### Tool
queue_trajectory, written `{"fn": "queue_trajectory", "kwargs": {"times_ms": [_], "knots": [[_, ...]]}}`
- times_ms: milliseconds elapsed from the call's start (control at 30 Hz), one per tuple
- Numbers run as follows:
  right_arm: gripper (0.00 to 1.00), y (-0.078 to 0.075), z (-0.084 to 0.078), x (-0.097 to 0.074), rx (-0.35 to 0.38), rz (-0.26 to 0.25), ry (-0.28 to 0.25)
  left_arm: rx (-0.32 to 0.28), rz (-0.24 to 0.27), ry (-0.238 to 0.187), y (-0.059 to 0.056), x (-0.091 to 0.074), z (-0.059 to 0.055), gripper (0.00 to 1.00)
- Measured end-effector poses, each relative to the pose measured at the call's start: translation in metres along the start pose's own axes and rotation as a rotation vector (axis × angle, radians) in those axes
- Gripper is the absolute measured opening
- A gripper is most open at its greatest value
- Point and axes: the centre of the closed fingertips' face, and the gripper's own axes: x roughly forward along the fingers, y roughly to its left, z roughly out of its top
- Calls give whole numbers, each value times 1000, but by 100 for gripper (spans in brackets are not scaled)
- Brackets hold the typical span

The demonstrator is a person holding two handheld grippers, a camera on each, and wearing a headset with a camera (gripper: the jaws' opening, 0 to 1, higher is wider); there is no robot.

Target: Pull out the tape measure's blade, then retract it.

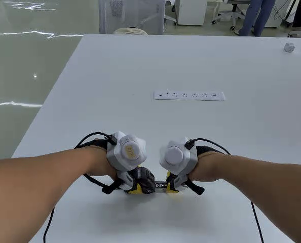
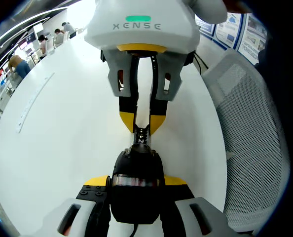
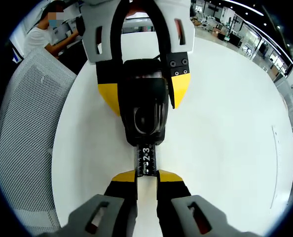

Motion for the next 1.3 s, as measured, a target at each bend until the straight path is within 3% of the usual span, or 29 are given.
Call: {"fn": "queue_trajectory", "kwargs": {"times_ms": [833,1300], "knots": [[13,-2,-7,-1,18,-11,33,-8,4,-2,1,1,0,36],[12,-4,-19,-5,34,-13,41,11,15,7,1,1,-1,35]]}}
